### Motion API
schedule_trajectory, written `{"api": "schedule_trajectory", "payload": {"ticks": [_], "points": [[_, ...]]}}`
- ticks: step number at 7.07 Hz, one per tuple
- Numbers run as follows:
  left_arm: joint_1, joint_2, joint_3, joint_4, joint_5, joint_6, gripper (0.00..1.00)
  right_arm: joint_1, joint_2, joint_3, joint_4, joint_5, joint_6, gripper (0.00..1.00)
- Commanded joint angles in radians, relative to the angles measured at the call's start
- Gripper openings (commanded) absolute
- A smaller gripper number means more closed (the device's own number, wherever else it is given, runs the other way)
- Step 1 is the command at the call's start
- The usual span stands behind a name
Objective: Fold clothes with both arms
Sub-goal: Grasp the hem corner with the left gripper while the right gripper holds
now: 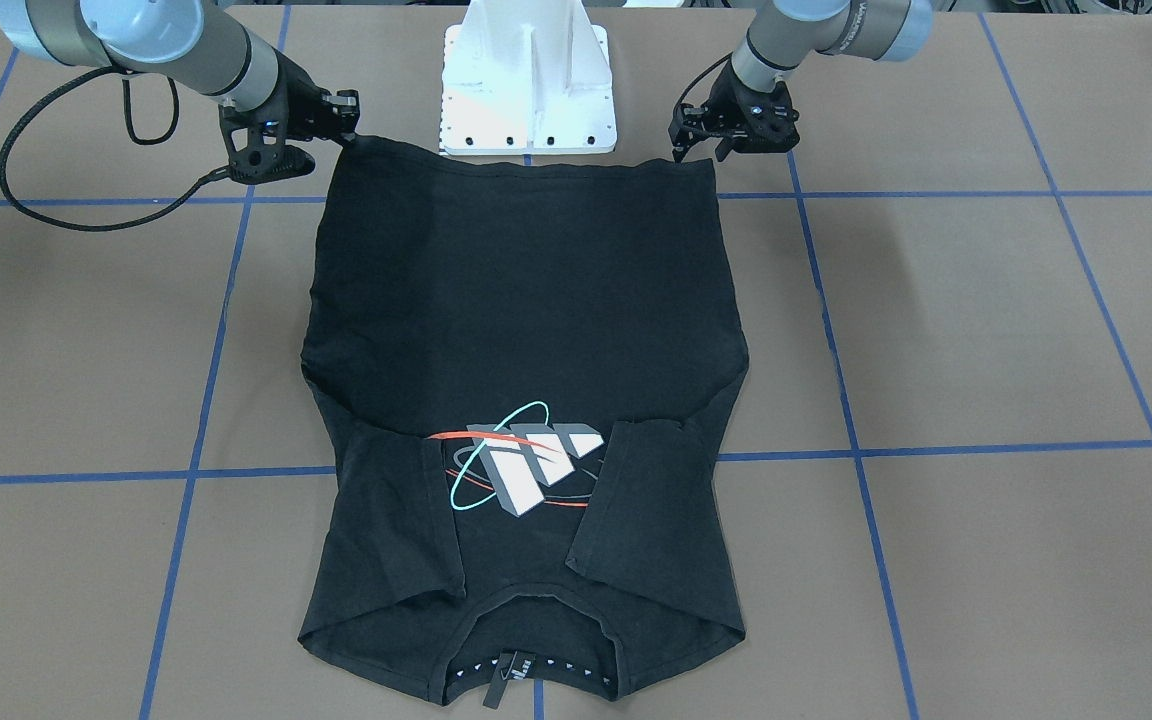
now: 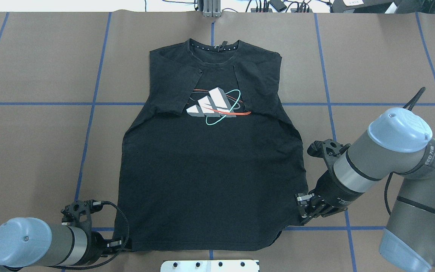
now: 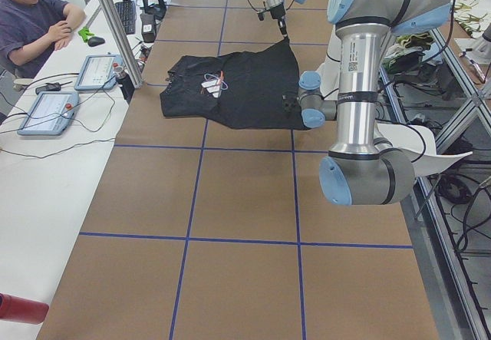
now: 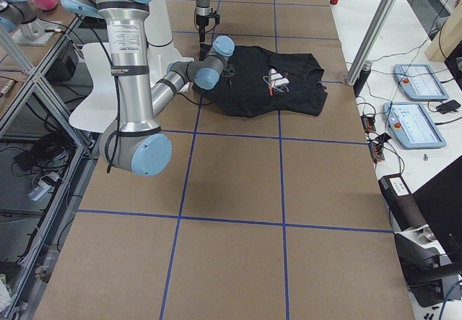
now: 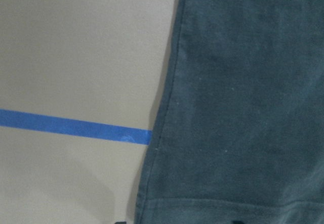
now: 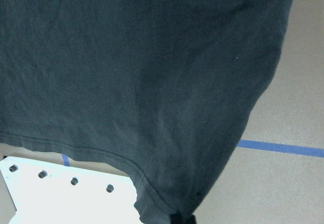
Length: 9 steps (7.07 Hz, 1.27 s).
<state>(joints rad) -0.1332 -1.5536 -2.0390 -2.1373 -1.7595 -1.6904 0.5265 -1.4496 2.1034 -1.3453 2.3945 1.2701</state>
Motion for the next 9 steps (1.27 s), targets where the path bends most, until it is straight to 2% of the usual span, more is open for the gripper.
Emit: {"api": "schedule_trajectory", "payload": {"ticks": [1,3,4,5,7,9], "points": [[0.001,-0.009,0.013,0.001,0.0,0.0,0.75,0.001,0.0,0.001,0.0,0.0,0.0,0.0],[0.001,-0.01,0.013,0.001,0.0,0.0,0.71,0.003,0.0,0.001,0.0,0.0,-0.001,0.0],[0.001,-0.01,0.013,0.001,0.0,0.0,0.67,0.004,0.0,0.003,0.0,0.0,-0.001,0.0],[0.001,-0.01,0.013,0.001,-0.002,0.0,0.58,0.004,0.0,0.0,0.0,0.0,-0.001,0.0],[0.001,-0.011,0.008,0.001,-0.002,0.0,0.15,0.006,-0.002,0.003,0.0,0.0,-0.003,0.0],[0.0,-0.01,0.0,0.001,-0.005,0.001,0.0,0.006,-0.002,0.001,0.0,0.0,-0.003,0.0]]}}
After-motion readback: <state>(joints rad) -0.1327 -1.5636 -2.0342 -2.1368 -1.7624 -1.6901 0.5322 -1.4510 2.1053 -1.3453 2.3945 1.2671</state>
